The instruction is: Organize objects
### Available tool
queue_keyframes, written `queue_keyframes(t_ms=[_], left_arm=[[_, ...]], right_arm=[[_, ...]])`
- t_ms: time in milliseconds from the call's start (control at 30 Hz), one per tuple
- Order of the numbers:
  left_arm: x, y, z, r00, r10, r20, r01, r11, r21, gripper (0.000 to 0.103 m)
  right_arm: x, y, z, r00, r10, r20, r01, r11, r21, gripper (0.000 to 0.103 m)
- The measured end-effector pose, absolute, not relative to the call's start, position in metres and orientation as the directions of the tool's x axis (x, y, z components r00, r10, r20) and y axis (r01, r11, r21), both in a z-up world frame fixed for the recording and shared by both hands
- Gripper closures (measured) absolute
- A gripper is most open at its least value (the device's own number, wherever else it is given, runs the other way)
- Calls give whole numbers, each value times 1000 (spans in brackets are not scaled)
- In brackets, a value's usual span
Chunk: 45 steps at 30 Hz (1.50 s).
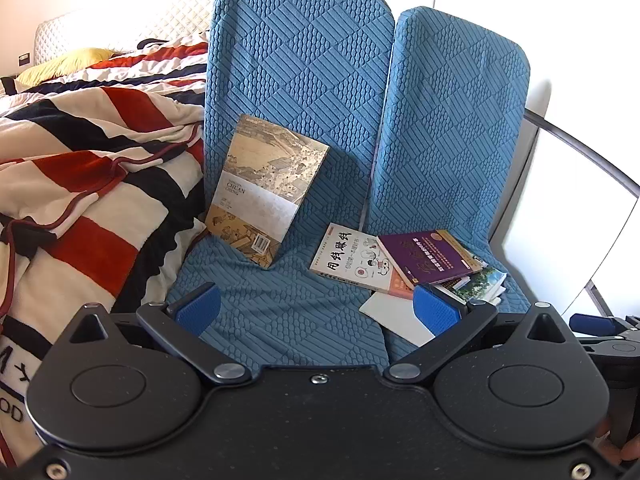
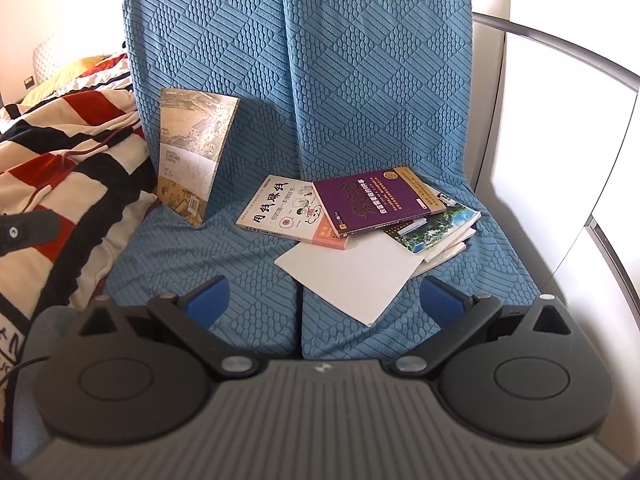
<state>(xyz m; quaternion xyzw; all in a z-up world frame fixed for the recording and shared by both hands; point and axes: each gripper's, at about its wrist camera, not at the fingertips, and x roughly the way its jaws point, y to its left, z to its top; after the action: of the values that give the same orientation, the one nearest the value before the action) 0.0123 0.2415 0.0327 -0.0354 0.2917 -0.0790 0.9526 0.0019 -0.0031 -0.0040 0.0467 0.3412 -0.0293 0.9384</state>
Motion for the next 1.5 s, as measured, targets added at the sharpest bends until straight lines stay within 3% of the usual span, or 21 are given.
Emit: queue_keyframes(t_ms=[833,1500], left_arm=[[21,241,26,810,-186,-556,150,982,-110,0],[52,263,8,815,-169,-554,108,984,-142,0]], right_arm=[[4,-8,-10,759,-69,-647,117,993,31,0],[33,14,-31,737,-13,-676,74,995,62,0]])
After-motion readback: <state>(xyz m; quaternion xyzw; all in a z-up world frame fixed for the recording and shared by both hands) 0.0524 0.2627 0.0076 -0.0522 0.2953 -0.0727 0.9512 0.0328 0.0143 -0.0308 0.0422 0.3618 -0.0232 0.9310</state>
